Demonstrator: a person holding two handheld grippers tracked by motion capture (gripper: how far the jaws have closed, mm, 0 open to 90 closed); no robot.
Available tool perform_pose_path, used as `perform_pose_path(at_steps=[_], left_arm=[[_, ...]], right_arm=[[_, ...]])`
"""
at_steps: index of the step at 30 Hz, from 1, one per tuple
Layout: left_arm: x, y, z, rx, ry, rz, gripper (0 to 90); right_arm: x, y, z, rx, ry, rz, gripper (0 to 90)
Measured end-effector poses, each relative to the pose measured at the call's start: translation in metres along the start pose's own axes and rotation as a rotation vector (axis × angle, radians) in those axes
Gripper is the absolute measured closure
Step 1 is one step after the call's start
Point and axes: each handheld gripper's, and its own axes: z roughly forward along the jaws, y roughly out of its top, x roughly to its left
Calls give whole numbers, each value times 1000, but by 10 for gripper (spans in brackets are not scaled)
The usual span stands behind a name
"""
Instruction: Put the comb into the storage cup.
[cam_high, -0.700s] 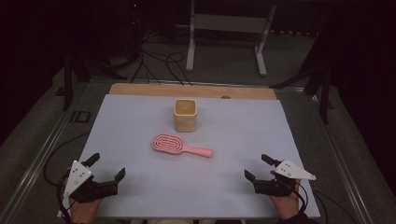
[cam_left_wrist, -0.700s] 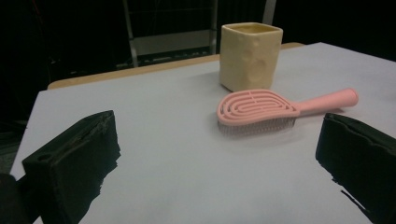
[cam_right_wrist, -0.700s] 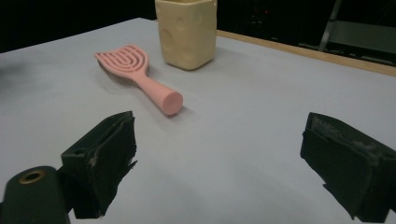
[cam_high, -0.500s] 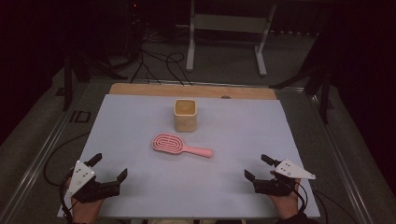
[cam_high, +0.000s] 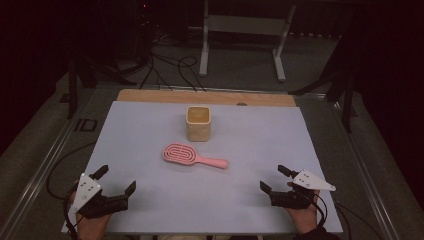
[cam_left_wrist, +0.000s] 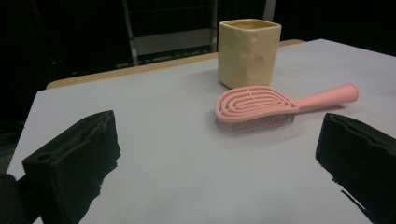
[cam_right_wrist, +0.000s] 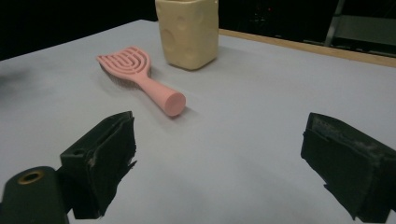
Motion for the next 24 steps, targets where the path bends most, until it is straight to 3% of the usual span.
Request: perform_pose_path(at_steps=[24], left_arm=[[-5,-3,6,32,-9,16,0]], right_arm=[[1,9,10,23,32,2,89]])
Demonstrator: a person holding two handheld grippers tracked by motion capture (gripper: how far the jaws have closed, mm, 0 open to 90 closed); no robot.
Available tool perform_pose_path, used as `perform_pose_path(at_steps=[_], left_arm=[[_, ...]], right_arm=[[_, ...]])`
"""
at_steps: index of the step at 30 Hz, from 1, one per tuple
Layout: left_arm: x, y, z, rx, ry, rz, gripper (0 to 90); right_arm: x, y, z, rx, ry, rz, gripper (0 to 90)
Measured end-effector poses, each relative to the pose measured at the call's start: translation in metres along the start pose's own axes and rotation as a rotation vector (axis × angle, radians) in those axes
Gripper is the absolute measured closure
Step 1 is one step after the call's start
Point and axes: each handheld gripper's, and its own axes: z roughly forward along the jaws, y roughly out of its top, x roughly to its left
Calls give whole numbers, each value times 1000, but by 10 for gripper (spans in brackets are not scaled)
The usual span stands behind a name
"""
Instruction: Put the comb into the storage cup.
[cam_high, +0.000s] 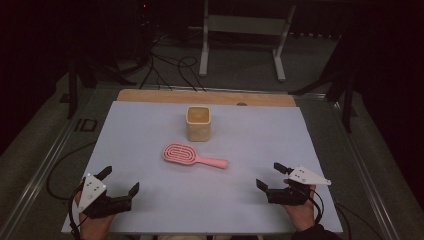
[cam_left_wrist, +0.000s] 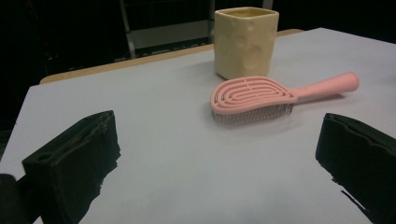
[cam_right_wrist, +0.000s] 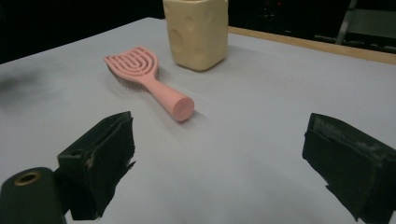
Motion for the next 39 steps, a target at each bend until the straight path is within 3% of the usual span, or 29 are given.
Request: perform_pose_path(at_steps=[15,23,30,39], left_arm=[[1,-1,-1,-4,9,-8,1],[2,-2,-1,-2,9,-11,1],[3,-3,-1,-3,13,-15,1],[3,-3,-1,-6,14,-23,1]], right_arm=[[0,18,6,-17,6,-23,89],[4,34,19,7,2,-35,93],[13,53,30,13,29,-52,111],[9,72,51,26,59,-31,122]])
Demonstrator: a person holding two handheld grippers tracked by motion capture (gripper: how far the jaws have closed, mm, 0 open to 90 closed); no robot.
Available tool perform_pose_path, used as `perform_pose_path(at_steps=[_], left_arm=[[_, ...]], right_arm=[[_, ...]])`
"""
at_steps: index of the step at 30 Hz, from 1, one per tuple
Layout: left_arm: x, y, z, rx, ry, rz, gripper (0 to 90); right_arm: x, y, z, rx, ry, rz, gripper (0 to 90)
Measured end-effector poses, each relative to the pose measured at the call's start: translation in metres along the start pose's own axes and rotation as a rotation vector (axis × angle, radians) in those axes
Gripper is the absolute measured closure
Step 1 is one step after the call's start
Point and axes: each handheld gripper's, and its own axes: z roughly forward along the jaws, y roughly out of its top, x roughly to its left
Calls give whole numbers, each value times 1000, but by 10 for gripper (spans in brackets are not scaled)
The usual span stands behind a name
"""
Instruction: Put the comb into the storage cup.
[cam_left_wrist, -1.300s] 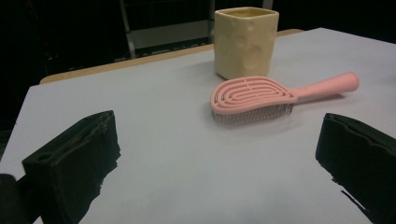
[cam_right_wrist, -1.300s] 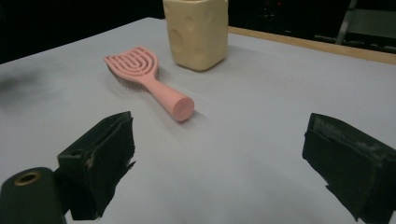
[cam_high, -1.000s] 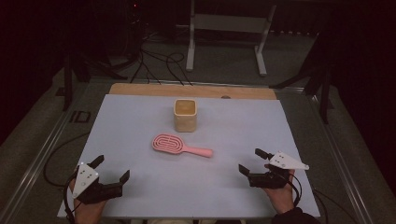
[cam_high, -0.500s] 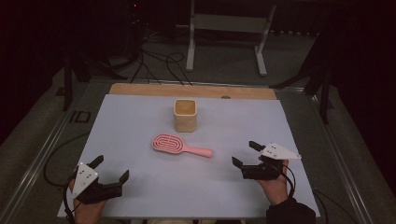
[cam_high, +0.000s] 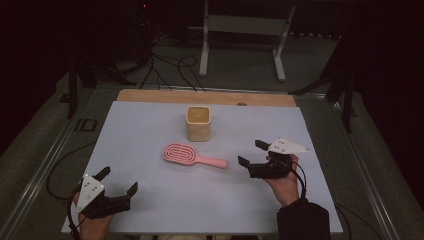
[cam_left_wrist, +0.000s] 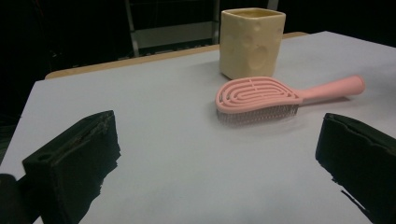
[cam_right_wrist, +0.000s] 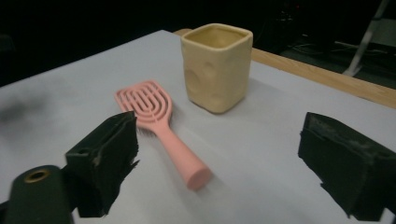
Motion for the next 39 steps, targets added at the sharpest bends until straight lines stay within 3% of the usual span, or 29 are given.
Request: perform_pose_path(at_steps=[3,12,13,20,24,27,31,32,35,39], left_arm=[[0,0,0,1,-1,-1,0],[-1,-1,1,0,-2,-1,1],[-1,-1,1,2,-3,1,1],[0,-1,0,-1,-4,0,1],[0,-1,0,-1,-3,-1,1],[0,-1,0,0,-4,1,1],[0,-1,0,-2,-3,-1,1],[0,-1,0,-2,-3,-1,1],[0,-1,0,-3,-5,-2,1],[0,-2,0,-2,-6,-1,1]], right_arm=[[-4,4,8,0,15,29,123],[-7,15,28,20,-1,31,138],[-8,17,33,11,10,56,143],[-9,21,51,27,-2,99,176],[-11,19,63,66,-23,117,244],[-14,14,74,109,-66,128,373],[-16,9,82,149,-62,139,510],[-16,9,82,149,-62,139,510],[-17,4,89,181,-47,133,661],[-16,-2,97,225,-51,115,737]])
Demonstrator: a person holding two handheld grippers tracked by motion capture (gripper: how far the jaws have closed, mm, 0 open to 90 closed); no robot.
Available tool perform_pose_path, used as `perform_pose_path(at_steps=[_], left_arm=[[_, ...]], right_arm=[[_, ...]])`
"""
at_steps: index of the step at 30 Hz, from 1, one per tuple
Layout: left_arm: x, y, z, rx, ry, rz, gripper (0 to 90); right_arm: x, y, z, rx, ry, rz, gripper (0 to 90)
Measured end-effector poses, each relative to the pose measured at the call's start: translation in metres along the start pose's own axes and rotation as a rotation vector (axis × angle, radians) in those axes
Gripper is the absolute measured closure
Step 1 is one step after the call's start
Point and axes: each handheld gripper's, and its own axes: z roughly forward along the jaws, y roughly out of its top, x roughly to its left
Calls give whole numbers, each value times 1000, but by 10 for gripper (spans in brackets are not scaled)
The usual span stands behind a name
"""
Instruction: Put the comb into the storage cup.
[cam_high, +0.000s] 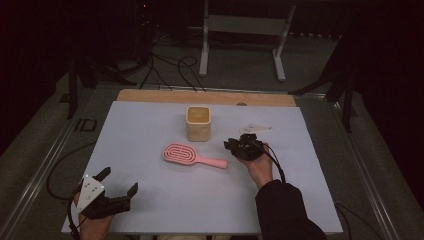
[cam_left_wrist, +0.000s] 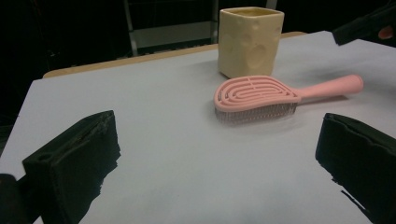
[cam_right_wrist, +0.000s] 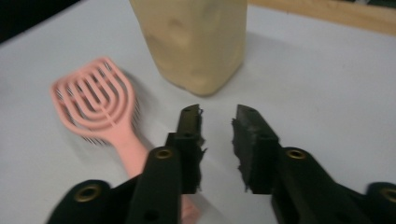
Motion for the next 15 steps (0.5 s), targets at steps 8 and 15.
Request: perform_pose_path(at_steps=[8,15], left_arm=[[0,0,0,0,0,-2,1],[1,-1,0,3,0,-2,1]], right_arm=[[5,-9,19,123,0,-57,897],[8,-15,29,196,11,-73,898]])
